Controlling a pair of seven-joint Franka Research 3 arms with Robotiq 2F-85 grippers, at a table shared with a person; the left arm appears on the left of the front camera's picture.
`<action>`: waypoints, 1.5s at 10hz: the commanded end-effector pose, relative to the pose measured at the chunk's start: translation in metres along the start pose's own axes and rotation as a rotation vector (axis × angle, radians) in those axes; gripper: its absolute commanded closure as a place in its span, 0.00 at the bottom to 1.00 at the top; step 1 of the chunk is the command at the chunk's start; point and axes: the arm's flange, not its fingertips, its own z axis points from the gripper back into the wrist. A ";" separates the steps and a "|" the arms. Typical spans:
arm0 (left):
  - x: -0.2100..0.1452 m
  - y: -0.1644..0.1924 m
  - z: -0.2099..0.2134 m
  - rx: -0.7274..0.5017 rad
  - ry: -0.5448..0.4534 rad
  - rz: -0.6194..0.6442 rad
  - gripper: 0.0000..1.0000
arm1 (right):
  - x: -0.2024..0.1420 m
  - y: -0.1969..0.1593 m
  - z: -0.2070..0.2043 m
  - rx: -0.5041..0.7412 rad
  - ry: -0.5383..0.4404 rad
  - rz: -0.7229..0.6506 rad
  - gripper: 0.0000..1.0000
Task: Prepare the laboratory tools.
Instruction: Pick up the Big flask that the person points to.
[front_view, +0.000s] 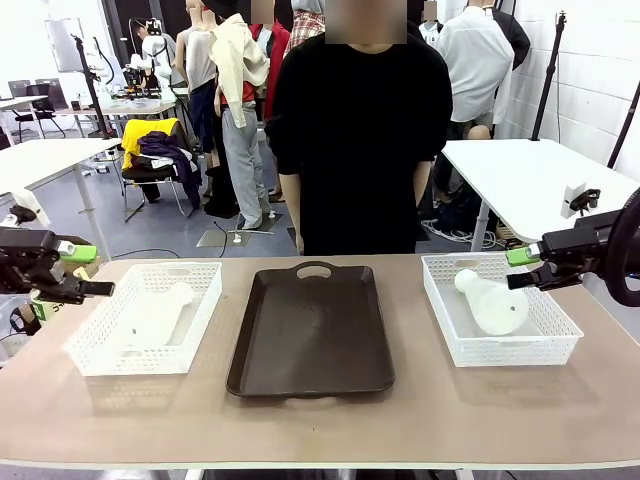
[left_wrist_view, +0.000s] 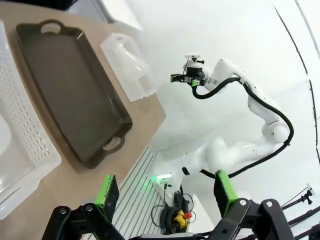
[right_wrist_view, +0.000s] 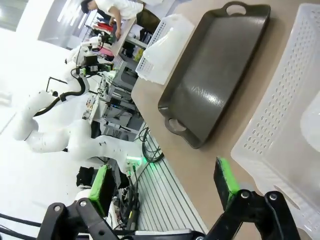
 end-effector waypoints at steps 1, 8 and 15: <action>0.006 -0.002 0.000 0.025 0.023 -0.015 0.00 | 0.004 0.004 0.000 0.008 -0.006 0.016 0.00; 0.007 -0.008 -0.004 0.048 0.054 -0.010 0.00 | 0.002 0.005 0.000 -0.008 0.020 0.013 0.00; 0.007 -0.008 -0.004 0.048 0.054 -0.010 0.00 | 0.002 0.005 0.000 -0.008 0.020 0.013 0.00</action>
